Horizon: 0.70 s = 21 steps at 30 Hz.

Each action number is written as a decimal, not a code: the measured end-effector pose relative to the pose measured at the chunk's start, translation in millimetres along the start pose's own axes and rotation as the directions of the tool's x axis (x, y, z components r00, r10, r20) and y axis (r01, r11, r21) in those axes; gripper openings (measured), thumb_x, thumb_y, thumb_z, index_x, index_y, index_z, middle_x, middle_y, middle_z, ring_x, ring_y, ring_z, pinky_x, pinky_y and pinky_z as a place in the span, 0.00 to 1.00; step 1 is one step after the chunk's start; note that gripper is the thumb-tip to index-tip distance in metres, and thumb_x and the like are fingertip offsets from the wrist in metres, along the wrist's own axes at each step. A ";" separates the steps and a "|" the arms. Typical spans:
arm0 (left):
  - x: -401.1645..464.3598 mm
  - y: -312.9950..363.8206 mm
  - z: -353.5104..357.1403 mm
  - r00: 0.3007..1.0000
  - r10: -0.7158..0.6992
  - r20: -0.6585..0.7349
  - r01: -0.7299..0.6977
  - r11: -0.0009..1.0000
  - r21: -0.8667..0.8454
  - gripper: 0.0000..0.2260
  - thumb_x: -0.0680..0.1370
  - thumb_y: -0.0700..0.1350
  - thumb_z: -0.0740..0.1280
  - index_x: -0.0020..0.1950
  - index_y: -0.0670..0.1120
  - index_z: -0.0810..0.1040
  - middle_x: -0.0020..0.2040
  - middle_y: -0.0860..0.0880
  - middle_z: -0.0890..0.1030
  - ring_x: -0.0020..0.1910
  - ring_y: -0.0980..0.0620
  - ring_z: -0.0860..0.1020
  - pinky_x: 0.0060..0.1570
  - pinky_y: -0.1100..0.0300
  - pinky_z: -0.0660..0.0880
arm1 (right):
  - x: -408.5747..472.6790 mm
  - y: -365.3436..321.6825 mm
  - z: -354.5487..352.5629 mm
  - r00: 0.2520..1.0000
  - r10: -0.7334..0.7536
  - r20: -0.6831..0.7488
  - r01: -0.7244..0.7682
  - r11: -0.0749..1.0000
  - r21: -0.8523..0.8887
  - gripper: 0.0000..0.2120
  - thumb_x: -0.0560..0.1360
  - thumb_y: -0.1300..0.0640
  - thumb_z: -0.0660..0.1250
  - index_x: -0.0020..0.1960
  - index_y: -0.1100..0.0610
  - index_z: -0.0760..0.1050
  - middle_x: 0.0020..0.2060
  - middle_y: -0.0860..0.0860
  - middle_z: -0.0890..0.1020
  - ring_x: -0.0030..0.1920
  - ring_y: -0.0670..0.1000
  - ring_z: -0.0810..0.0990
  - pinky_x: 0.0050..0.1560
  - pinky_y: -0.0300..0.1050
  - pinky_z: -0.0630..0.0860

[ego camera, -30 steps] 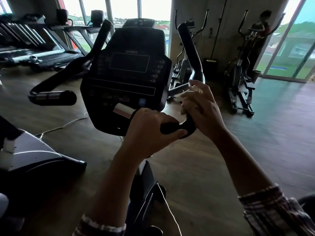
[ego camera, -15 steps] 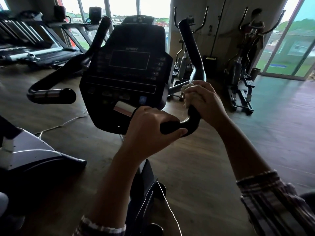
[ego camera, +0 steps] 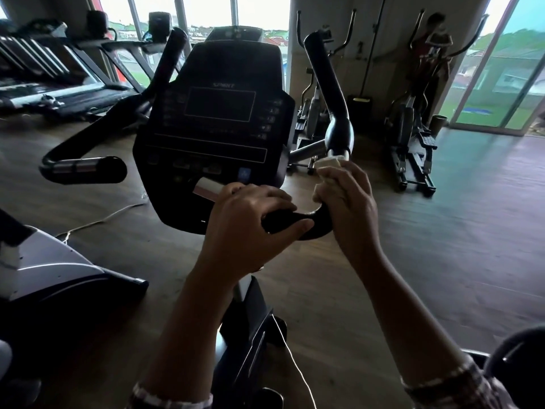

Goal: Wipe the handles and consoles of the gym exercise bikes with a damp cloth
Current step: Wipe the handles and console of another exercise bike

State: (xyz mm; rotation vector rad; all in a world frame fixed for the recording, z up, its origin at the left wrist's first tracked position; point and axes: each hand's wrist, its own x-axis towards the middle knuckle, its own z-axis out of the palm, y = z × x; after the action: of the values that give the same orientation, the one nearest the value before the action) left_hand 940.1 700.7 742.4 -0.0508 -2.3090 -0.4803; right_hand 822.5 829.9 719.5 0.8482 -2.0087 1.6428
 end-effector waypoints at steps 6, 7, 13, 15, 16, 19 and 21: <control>-4.6 -1.1 -1.5 1.000 0.010 0.000 -0.010 0.999 0.044 0.19 0.73 0.63 0.64 0.50 0.52 0.84 0.51 0.56 0.83 0.51 0.58 0.79 0.61 0.58 0.62 | -3.3 -3.1 -1.3 0.999 0.001 -0.036 0.004 0.993 0.116 0.16 0.74 0.55 0.64 0.60 0.58 0.78 0.62 0.52 0.75 0.56 0.44 0.77 0.51 0.38 0.77; -5.8 -1.3 -2.5 1.000 0.011 -0.003 -0.011 0.999 0.041 0.19 0.73 0.63 0.64 0.51 0.51 0.84 0.51 0.56 0.83 0.51 0.58 0.79 0.62 0.57 0.63 | -0.9 -3.4 0.3 0.997 0.056 -0.060 -0.045 0.984 0.170 0.15 0.75 0.57 0.64 0.60 0.58 0.77 0.62 0.53 0.75 0.55 0.43 0.78 0.50 0.38 0.77; -10.1 -4.0 -4.5 0.999 0.017 -0.030 -0.016 0.999 0.041 0.20 0.75 0.61 0.63 0.54 0.49 0.83 0.52 0.53 0.83 0.53 0.56 0.79 0.67 0.55 0.62 | -44.3 -17.5 20.3 0.970 0.143 -0.194 -0.108 0.978 0.181 0.19 0.76 0.48 0.61 0.63 0.56 0.72 0.62 0.48 0.72 0.60 0.52 0.75 0.55 0.56 0.78; -10.6 -4.5 -3.6 0.999 0.018 -0.036 -0.016 0.999 0.048 0.20 0.75 0.61 0.63 0.55 0.49 0.83 0.52 0.52 0.83 0.53 0.56 0.79 0.67 0.56 0.61 | -39.1 -10.6 19.3 0.972 0.130 -0.194 -0.090 0.975 0.204 0.19 0.75 0.48 0.61 0.63 0.56 0.73 0.61 0.48 0.74 0.62 0.55 0.74 0.59 0.59 0.76; -10.8 -4.6 -3.8 0.999 0.019 -0.038 -0.017 0.998 0.053 0.20 0.75 0.61 0.63 0.55 0.49 0.83 0.51 0.52 0.83 0.54 0.56 0.79 0.67 0.57 0.61 | -31.8 -6.3 17.9 0.965 0.174 -0.194 -0.126 0.963 0.237 0.19 0.75 0.47 0.62 0.62 0.54 0.74 0.61 0.51 0.75 0.62 0.57 0.75 0.60 0.62 0.75; -11.7 -5.6 -4.9 0.999 0.024 -0.043 -0.022 0.998 0.065 0.19 0.75 0.60 0.63 0.55 0.49 0.83 0.51 0.53 0.83 0.53 0.56 0.79 0.67 0.57 0.61 | -13.8 0.7 15.9 0.913 0.363 -0.189 -0.293 0.902 0.316 0.19 0.71 0.41 0.64 0.61 0.44 0.75 0.61 0.58 0.77 0.63 0.59 0.76 0.63 0.66 0.72; -11.7 -6.7 -4.4 0.999 0.027 -0.045 -0.024 0.997 0.070 0.18 0.75 0.60 0.63 0.55 0.49 0.83 0.51 0.53 0.83 0.54 0.56 0.79 0.67 0.58 0.61 | -26.9 -15.4 22.9 0.886 0.411 -0.216 -0.339 0.891 0.303 0.22 0.72 0.42 0.62 0.64 0.47 0.72 0.63 0.56 0.75 0.63 0.56 0.75 0.63 0.63 0.73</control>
State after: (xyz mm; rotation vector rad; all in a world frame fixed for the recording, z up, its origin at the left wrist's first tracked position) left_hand 950.1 694.2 734.8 -0.0345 -2.2758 -0.3838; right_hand 854.1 811.1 707.9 0.2810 -1.8701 2.1407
